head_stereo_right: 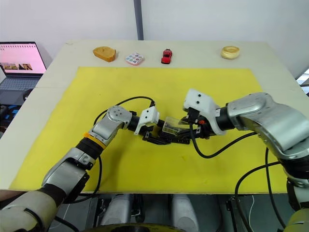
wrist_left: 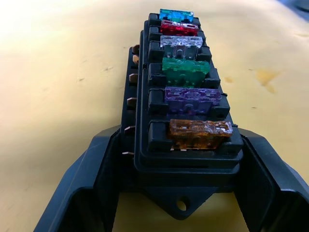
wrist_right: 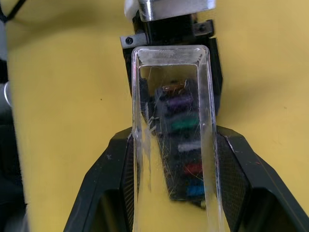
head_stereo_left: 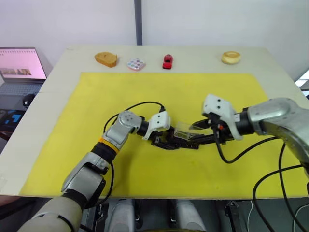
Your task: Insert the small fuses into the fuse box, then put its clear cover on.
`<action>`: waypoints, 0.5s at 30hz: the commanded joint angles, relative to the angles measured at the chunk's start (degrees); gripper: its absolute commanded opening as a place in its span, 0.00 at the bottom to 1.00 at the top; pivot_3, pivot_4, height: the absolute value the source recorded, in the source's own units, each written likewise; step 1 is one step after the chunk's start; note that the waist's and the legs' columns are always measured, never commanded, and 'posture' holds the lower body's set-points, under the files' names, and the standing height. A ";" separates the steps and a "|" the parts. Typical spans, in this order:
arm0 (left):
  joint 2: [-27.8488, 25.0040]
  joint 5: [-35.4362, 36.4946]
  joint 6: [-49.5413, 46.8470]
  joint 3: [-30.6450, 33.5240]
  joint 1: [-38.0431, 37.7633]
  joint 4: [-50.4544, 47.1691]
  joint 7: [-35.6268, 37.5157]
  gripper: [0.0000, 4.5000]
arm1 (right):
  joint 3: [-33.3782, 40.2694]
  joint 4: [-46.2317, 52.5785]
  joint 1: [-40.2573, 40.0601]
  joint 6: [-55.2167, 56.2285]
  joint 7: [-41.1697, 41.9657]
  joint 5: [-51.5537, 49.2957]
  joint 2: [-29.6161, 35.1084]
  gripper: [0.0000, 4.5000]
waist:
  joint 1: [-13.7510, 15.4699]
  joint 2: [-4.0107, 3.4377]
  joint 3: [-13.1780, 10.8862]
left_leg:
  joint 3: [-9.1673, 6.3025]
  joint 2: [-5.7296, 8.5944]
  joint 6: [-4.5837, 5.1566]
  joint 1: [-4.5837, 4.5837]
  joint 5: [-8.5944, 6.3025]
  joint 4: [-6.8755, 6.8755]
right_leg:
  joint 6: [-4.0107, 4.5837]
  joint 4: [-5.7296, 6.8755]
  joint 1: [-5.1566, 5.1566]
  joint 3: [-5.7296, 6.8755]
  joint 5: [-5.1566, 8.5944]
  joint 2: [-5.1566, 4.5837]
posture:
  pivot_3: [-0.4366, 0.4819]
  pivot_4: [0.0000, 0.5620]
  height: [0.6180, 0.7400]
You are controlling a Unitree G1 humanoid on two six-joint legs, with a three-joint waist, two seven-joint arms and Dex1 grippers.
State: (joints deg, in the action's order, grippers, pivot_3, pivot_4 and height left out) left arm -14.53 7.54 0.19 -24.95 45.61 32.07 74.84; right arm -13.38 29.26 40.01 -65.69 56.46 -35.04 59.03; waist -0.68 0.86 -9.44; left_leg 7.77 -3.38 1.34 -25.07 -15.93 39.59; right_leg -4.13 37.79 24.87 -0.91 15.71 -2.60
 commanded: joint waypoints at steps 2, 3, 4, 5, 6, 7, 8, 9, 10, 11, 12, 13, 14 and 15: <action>0.14 -1.12 2.09 0.26 -0.06 0.83 2.29 0.58 | -3.61 -1.26 3.28 1.57 -0.58 3.57 -1.68 0.37 | -0.04 0.00 0.00 | -0.01 -0.01 0.01 -0.13 0.00 0.10 | -0.12 0.06 0.12 0.02 -0.07 0.04 | 0.48 0.27 1.00; 0.09 -1.17 2.15 0.45 -0.13 0.90 2.40 0.58 | -4.45 -1.58 3.58 1.76 -0.46 4.26 -1.88 0.37 | -0.04 0.00 0.00 | -0.02 -0.02 0.01 -0.20 0.00 0.16 | -0.12 0.09 0.18 0.02 -0.07 0.05 | 0.48 0.27 1.00; 0.14 -1.36 2.28 0.62 -0.15 1.04 2.33 0.58 | -5.10 -1.79 3.74 1.91 -0.18 4.73 -1.98 0.37 | 0.03 0.00 0.00 | -0.02 -0.03 0.01 -0.25 0.00 0.22 | -0.12 0.17 0.24 0.03 -0.07 0.08 | 0.48 0.27 1.00; 0.23 -1.57 2.40 0.76 -0.14 1.22 2.14 0.58 | -5.47 -1.90 3.77 2.11 0.08 5.02 -2.00 0.37 | 0.05 0.00 0.00 | -0.03 -0.03 0.01 -0.30 0.00 0.26 | -0.12 0.21 0.28 0.04 -0.07 0.09 | 0.48 0.27 1.00; 0.26 -1.72 2.47 0.84 -0.15 1.32 2.13 0.58 | -5.73 -2.03 3.82 2.23 0.29 5.16 -2.13 0.37 | 0.03 0.00 0.00 | -0.03 -0.03 0.01 -0.32 0.00 0.28 | -0.12 0.22 0.29 0.06 -0.07 0.10 | 0.48 0.27 1.00; 0.33 -1.87 2.45 0.92 -0.15 1.44 2.02 0.58 | -6.12 -2.14 3.88 2.46 0.55 5.44 -2.23 0.37 | -0.01 0.00 0.00 | -0.03 -0.03 0.02 -0.32 -0.01 0.30 | -0.12 0.22 0.29 0.06 -0.07 0.10 | 0.48 0.27 1.00; 0.40 -1.97 2.42 1.01 -0.17 1.52 1.98 0.58 | -6.36 -2.21 3.90 2.64 0.76 5.66 -2.28 0.37 | -0.03 0.00 0.00 | -0.02 -0.03 0.03 -0.32 -0.01 0.30 | -0.12 0.22 0.29 0.05 -0.07 0.11 | 0.48 0.27 1.00; 0.44 -2.09 2.47 1.06 -0.18 1.62 2.00 0.58 | -6.67 -2.33 3.92 2.85 0.90 6.01 -2.35 0.37 | -0.03 0.00 0.00 | -0.02 -0.04 0.03 -0.32 -0.01 0.31 | -0.12 0.23 0.29 0.05 -0.07 0.13 | 0.48 0.27 1.00; 0.43 -2.34 2.54 1.01 -0.19 1.76 1.99 0.58 | -7.51 -2.64 4.03 3.22 1.02 6.83 -2.31 0.37 | -0.03 0.00 0.00 | -0.03 -0.04 0.03 -0.32 -0.01 0.31 | -0.12 0.24 0.29 0.05 -0.07 0.14 | 0.48 0.27 1.00; 0.44 -2.50 2.51 1.00 -0.20 1.85 2.00 0.58 | -8.06 -3.01 4.11 3.56 1.07 7.41 -2.50 0.37 | -0.04 0.00 0.00 | -0.03 -0.06 0.03 -0.32 -0.01 0.32 | -0.13 0.24 0.29 0.06 -0.07 0.16 | 0.48 0.27 1.00; 0.44 -2.61 2.50 0.97 -0.23 1.87 2.07 0.58 | -8.45 -3.35 4.19 3.72 1.10 7.74 -2.73 0.37 | -0.03 -0.01 0.00 | -0.03 -0.06 0.03 -0.32 -0.01 0.32 | -0.13 0.25 0.29 0.06 -0.07 0.16 | 0.48 0.27 1.00; 0.46 -2.68 2.47 0.97 -0.26 1.85 2.11 0.58 | -8.61 -3.55 4.21 3.81 1.21 7.98 -2.90 0.37 | -0.01 -0.01 0.00 | -0.02 -0.07 0.03 -0.31 -0.01 0.33 | -0.13 0.25 0.29 0.06 -0.07 0.17 | 0.48 0.27 1.00; 0.54 -2.73 2.44 1.03 -0.26 1.87 2.02 0.58 | -8.80 -3.70 4.23 4.15 1.47 8.25 -3.07 0.37 | 0.01 -0.01 0.00 | -0.03 -0.07 0.03 -0.31 -0.01 0.33 | -0.13 0.25 0.28 0.06 -0.07 0.17 | 0.48 0.27 1.00; 0.59 -2.76 2.37 1.06 -0.31 1.82 1.98 0.58 | -8.99 -3.97 4.34 4.30 1.56 8.52 -3.40 0.37 | 0.00 -0.01 0.00 | -0.02 -0.07 0.03 -0.31 -0.01 0.33 | -0.13 0.25 0.28 0.06 -0.07 0.17 | 0.48 0.27 1.00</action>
State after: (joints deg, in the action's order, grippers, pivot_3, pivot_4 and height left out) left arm -13.97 5.98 2.20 -23.74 45.74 33.54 76.23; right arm -22.79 24.86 43.13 -62.16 57.53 -27.15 55.92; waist -0.68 0.86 -9.44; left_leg 7.74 -3.45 1.37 -25.38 -15.94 39.93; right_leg -4.26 38.05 25.16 -0.85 15.63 -2.43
